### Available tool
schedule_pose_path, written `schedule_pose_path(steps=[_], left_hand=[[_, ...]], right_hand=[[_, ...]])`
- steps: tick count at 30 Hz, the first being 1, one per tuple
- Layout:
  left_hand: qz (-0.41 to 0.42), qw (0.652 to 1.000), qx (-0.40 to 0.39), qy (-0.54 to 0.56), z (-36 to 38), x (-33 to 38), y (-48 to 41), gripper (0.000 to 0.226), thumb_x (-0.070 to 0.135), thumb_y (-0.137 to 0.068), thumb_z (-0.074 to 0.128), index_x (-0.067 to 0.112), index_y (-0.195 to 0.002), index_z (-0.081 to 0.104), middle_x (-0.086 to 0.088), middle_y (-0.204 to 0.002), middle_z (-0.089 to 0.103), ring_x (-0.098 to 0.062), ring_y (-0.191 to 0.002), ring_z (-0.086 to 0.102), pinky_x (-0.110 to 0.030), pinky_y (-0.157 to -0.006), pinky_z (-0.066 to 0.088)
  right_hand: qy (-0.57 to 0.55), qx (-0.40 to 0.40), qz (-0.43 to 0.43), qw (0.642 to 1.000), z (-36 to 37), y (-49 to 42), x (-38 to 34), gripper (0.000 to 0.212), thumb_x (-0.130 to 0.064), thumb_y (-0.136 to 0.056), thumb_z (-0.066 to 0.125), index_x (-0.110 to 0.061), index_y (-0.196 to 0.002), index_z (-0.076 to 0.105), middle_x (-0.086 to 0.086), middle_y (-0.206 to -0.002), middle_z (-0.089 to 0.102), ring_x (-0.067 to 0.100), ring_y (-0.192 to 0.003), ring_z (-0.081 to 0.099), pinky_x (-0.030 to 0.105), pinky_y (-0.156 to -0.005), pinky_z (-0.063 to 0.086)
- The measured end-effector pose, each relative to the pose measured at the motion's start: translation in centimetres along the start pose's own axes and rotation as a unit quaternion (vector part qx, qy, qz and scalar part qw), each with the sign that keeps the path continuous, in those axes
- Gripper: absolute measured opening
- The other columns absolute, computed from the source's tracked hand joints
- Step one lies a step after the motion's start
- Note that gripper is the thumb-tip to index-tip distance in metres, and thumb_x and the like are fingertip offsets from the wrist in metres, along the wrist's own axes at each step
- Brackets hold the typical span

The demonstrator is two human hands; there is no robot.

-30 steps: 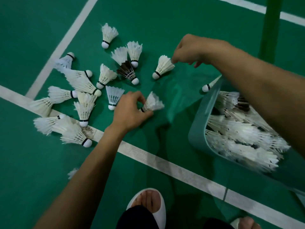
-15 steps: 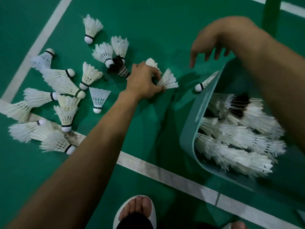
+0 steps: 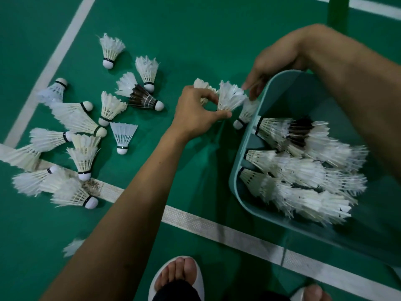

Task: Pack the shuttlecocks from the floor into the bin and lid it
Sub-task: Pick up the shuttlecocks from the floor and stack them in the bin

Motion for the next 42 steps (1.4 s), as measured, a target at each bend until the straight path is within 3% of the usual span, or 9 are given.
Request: schedule_pose_path(steps=[7, 14, 16, 20, 23, 27, 31, 37, 42], left_hand=[[-0.025, 0.997, -0.049, 0.063, 2.7, -1.6, 1.1, 0.037, 0.025, -0.068, 0.095, 0.034, -0.063, 0.06, 0.023, -0.071, 0.06, 0.003, -0.074, 0.055, -0.026, -0.08, 0.044], [-0.067, 0.989, 0.015, 0.13, 0.8, -1.7, 1.5, 0.033, 0.033, -0.069, 0.093, 0.026, -0.066, 0.061, 0.017, -0.08, 0.064, -0.002, -0.086, 0.06, -0.026, -0.083, 0.047], [-0.065, 0.984, 0.023, 0.166, -0.6, 0.0, 1.5, 0.033, 0.029, -0.073, 0.091, 0.021, -0.066, 0.06, 0.015, -0.077, 0.065, 0.005, -0.075, 0.058, -0.019, -0.074, 0.042], [0.001, 0.978, 0.014, 0.21, -3.1, 5.6, 1.8, 0.025, 0.023, -0.077, 0.085, 0.015, -0.071, 0.062, 0.01, -0.065, 0.061, -0.001, -0.057, 0.049, -0.021, -0.06, 0.036], [0.067, 0.974, 0.013, 0.214, -3.8, 10.8, 2.9, 0.021, 0.019, -0.079, 0.079, 0.017, -0.064, 0.063, 0.008, -0.061, 0.062, -0.003, -0.055, 0.047, -0.023, -0.06, 0.034], [0.164, 0.97, 0.032, 0.178, -3.5, 17.1, 4.9, 0.03, 0.029, -0.074, 0.079, 0.003, -0.066, 0.066, -0.011, -0.067, 0.058, -0.014, -0.067, 0.044, -0.027, -0.064, 0.031], [0.204, 0.977, 0.04, 0.056, -0.4, 21.3, 7.9, 0.021, 0.039, -0.068, 0.081, 0.025, -0.069, 0.065, -0.003, -0.095, 0.054, 0.001, -0.083, 0.046, -0.011, -0.07, 0.035], [0.126, 0.973, -0.142, -0.132, 7.2, 19.5, 10.6, 0.034, 0.042, -0.065, 0.083, 0.01, -0.061, 0.072, -0.004, -0.059, 0.069, -0.025, -0.06, 0.064, -0.034, -0.064, 0.056], [0.043, 0.938, -0.241, -0.246, 9.1, 16.9, 10.4, 0.025, 0.034, -0.063, 0.09, 0.016, -0.062, 0.073, 0.005, -0.064, 0.069, -0.019, -0.069, 0.066, -0.033, -0.066, 0.052]], right_hand=[[-0.022, -0.026, -0.059, 0.998, 0.6, 0.2, 0.0, 0.051, -0.037, -0.09, 0.064, 0.002, -0.124, 0.07, 0.025, -0.128, 0.068, 0.043, -0.127, 0.059, 0.06, -0.115, 0.039], [-0.071, 0.114, -0.124, 0.983, -0.9, 1.4, -0.3, 0.024, -0.018, -0.097, 0.065, 0.003, -0.105, 0.076, 0.023, -0.119, 0.073, 0.034, -0.105, 0.066, 0.053, -0.1, 0.05], [-0.148, 0.21, -0.177, 0.95, -2.3, 3.4, -0.1, 0.022, -0.014, -0.096, 0.066, 0.004, -0.107, 0.073, 0.016, -0.117, 0.075, 0.029, -0.102, 0.068, 0.042, -0.084, 0.053], [-0.32, 0.366, -0.283, 0.827, -2.9, 9.6, 2.7, 0.009, -0.027, -0.09, 0.07, -0.019, -0.093, 0.069, -0.006, -0.102, 0.076, 0.006, -0.088, 0.067, 0.03, -0.084, 0.051], [-0.408, 0.438, -0.304, 0.741, -1.1, 14.5, 6.6, 0.026, -0.036, -0.076, 0.079, -0.022, -0.092, 0.065, -0.008, -0.093, 0.071, 0.002, -0.077, 0.062, 0.021, -0.075, 0.054], [-0.477, 0.505, -0.262, 0.67, 2.3, 19.7, 12.4, 0.027, -0.023, -0.068, 0.085, -0.016, -0.076, 0.06, -0.002, -0.074, 0.066, 0.005, -0.06, 0.058, 0.022, -0.058, 0.046], [-0.5, 0.521, -0.191, 0.665, 6.1, 21.6, 17.0, 0.012, -0.002, -0.073, 0.079, -0.006, -0.075, 0.068, 0.005, -0.069, 0.065, 0.009, -0.052, 0.06, 0.024, -0.051, 0.051], [-0.436, 0.555, 0.017, 0.709, 10.7, 17.4, 22.6, 0.006, 0.0, -0.076, 0.07, -0.003, -0.078, 0.074, 0.009, -0.077, 0.073, 0.03, -0.06, 0.074, 0.043, -0.061, 0.065], [-0.448, 0.569, 0.063, 0.687, 11.5, 13.9, 22.4, 0.014, -0.007, -0.083, 0.066, -0.008, -0.095, 0.073, 0.005, -0.089, 0.072, 0.025, -0.082, 0.071, 0.03, -0.077, 0.058]])
Point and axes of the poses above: each hand's wrist, its own y-axis away from the middle knuckle, its own z-axis out of the palm, x = y × z, the point moved 6 cm from there along -y, towards the middle knuckle
